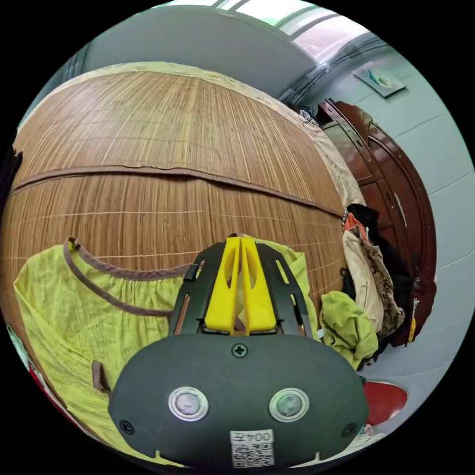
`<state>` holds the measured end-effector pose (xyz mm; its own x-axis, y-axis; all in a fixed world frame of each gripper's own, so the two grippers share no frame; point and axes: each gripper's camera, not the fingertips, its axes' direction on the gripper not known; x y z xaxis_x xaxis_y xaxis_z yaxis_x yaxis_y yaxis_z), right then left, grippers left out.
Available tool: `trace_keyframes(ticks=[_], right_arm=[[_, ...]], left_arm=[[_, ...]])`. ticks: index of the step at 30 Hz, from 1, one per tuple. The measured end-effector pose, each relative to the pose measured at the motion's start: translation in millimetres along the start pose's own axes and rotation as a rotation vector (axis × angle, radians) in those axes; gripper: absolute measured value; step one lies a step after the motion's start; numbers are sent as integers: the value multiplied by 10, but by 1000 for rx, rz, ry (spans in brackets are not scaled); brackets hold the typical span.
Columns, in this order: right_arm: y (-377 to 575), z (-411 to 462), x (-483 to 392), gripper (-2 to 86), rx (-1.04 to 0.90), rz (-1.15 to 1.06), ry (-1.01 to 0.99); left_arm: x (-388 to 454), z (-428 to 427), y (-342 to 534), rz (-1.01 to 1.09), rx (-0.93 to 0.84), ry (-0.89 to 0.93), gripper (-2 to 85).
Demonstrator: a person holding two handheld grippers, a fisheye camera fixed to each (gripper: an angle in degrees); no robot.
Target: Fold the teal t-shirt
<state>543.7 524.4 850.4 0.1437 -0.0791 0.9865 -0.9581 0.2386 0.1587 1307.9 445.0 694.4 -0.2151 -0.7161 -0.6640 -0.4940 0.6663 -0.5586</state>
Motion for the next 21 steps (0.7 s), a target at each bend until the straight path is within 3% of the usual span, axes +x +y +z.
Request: trace_keyframes(ticks=[2, 7, 9, 13, 15, 18, 21], right_arm=[[-39, -14, 98, -7, -1, 41, -35], [-109, -54, 132, -7, 0, 50, -44], [-129, -72, 131, -7, 3, 48, -42], [-168, -141, 191, -7, 18, 75, -58], [-183, -163, 200, -7, 16, 78, -63], [-208, -205, 189, -7, 14, 74, -61], [-203, -270, 144, -7, 36, 60, -51]], left_arm=[[44, -57, 41, 49, 4, -126, 1], [114, -21, 165, 123, 41, -240, 2], [166, -74, 261, 155, 83, -205, 3], [175, 125, 456, 199, 39, -316, 5], [102, 107, 554, 179, 80, -252, 6], [191, -262, 803, 148, 328, -171, 6], [672, -134, 880, 342, 253, -126, 6]])
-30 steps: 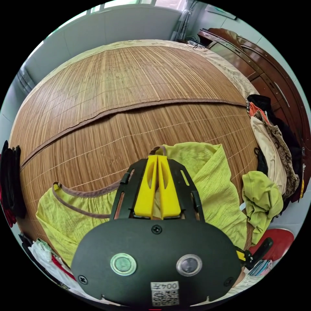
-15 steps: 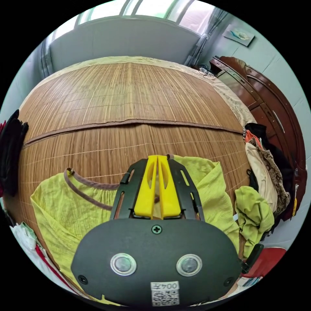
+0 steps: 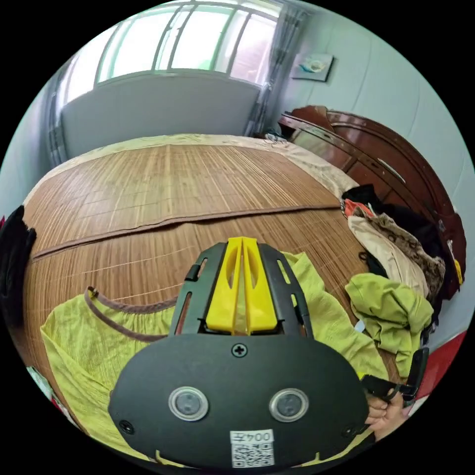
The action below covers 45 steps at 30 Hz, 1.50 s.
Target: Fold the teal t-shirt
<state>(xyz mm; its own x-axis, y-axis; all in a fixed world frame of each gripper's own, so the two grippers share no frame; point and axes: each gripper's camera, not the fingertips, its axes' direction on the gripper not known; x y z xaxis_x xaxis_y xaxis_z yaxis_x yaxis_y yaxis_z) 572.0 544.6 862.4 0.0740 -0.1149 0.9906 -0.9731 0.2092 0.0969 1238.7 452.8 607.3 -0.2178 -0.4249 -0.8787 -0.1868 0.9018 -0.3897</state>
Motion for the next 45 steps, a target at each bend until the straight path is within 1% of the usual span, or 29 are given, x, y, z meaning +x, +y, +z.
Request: trace_keyframes(ticks=[1, 2, 6, 7, 10, 11, 12, 14, 16, 18, 19, 21, 24, 26, 28, 30, 32, 33, 35, 38, 45], right_arm=[[3, -36, -27, -7, 16, -12, 4], [3, -55, -40, -7, 23, -17, 7], [-24, -182, -39, -7, 53, -11, 19], [-36, -202, -14, -7, 50, 3, 12], [-61, -232, 21, -6, 37, 26, 4], [-65, -240, 18, -5, 34, 25, 5], [-73, -264, 3, -5, 34, 19, 8], [-80, -313, -17, -3, 40, 13, 6], [-81, -381, -43, 6, 45, 4, -8], [-72, -428, -85, 26, 46, -20, -22], [-64, -450, -134, 50, 43, -53, -45], [-58, -461, -194, 71, 26, -89, -99], [-53, -423, -248, 82, -24, -118, -120], [-50, -394, -284, 84, -44, -134, -114], [-63, -383, -293, 83, -61, -133, -136], [-98, -407, -219, 77, -61, -92, -161], [-139, -492, -90, 67, -24, -26, -175], [-161, -577, -3, 65, 16, 14, -177], [-178, -714, 86, 60, 79, 56, -167], [-191, -875, 107, 57, 140, 64, -153], [-282, -926, 117, 56, 124, 64, -167]], left_arm=[[229, 132, -12, 61, -70, 30, 6], [463, 228, -2, 110, -106, 23, 6], [1051, 463, 50, 250, -162, -4, 7], [1202, 560, 78, 290, -181, -21, 7], [1388, 995, 151, 318, -356, -128, 6], [1405, 919, 157, 304, -302, -145, 6], [1405, 876, 146, 290, -295, -149, 6], [1367, 498, 134, 231, -193, -82, 6], [1283, 163, 192, 188, -138, -35, 5], [1139, -76, 329, 148, -136, -6, 5], [1014, -175, 463, 120, -156, 9, 5], [818, -267, 700, 80, -198, 2, 4], [552, -437, 1090, 38, -198, -5, 3], [413, -570, 1327, -11, -170, 62, 4], [456, -663, 1470, -8, -161, 133, 4], [692, -776, 1655, 65, -164, 208, 5], [1215, -873, 1990, 233, -207, 281, 9], [1362, -889, 2085, 282, -218, 281, 11], [1902, -931, 2459, 489, -243, 195, 21], [2341, -928, 2795, 673, -244, 101, 34], [2774, -850, 3139, 843, -247, 17, 75]])
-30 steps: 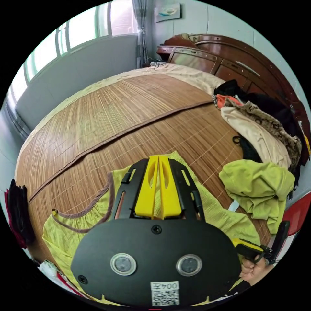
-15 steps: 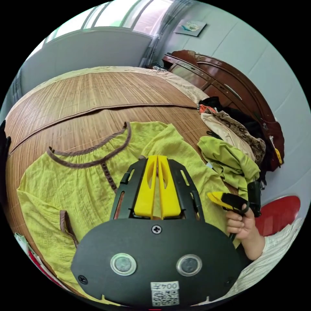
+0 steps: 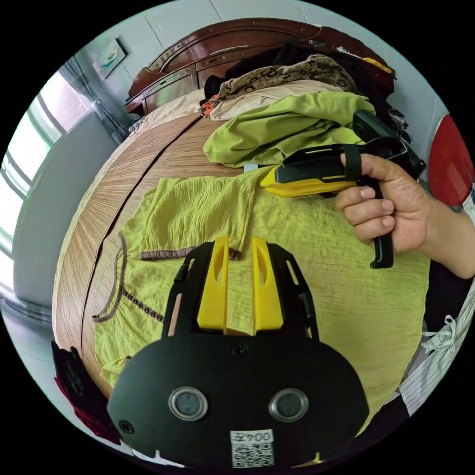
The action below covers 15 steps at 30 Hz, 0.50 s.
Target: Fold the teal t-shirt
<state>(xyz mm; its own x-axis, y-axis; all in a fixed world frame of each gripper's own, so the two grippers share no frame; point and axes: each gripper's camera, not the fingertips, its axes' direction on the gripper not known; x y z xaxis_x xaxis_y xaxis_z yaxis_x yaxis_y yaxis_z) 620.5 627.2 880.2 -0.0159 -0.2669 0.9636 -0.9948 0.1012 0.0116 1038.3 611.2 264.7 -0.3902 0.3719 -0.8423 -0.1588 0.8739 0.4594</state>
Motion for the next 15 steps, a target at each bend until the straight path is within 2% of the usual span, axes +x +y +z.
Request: trace_keyframes(ticks=[15], right_arm=[[-125, 83, 43, 50, -25, 10, -14]], left_arm=[[267, 328, -212, 35, -93, 5, 60]])
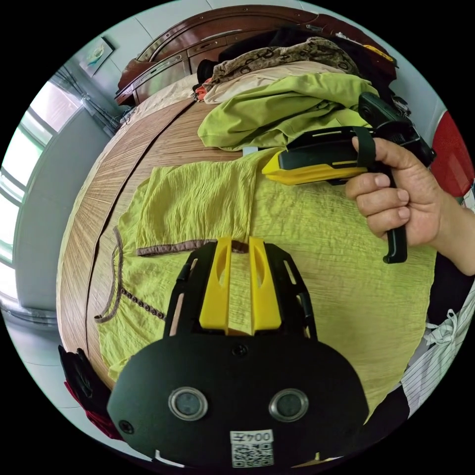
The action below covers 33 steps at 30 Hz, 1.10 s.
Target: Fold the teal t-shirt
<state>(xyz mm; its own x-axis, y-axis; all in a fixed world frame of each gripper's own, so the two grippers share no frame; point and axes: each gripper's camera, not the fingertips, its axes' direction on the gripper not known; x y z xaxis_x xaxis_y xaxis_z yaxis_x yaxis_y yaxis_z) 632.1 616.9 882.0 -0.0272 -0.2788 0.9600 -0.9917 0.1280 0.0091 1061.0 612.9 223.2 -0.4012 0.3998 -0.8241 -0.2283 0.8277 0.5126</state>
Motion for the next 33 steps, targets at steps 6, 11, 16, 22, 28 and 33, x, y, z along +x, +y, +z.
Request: trace_keyframes(ticks=[6, 11, 16, 22, 28, 33], right_arm=[[-35, 85, 31, 47, -6, 1, -2], [-55, 191, 71, 38, -19, 9, 1], [-65, 346, 100, 18, -34, 28, 114], [-31, 451, 27, 48, 3, -24, 194], [4, 531, 29, 52, 36, -42, 215], [43, 655, 58, 51, 25, -43, 214]], left_arm=[[-38, 60, -135, -13, -9, 16, 47], [-170, 48, -262, -60, 8, 39, 20], [-368, -44, -413, -118, 3, 81, 14], [-593, -326, -738, -213, -5, 161, 12], [-564, -568, -1177, -214, -26, 155, 14], [-521, -382, -1358, -169, -104, 151, 22]])
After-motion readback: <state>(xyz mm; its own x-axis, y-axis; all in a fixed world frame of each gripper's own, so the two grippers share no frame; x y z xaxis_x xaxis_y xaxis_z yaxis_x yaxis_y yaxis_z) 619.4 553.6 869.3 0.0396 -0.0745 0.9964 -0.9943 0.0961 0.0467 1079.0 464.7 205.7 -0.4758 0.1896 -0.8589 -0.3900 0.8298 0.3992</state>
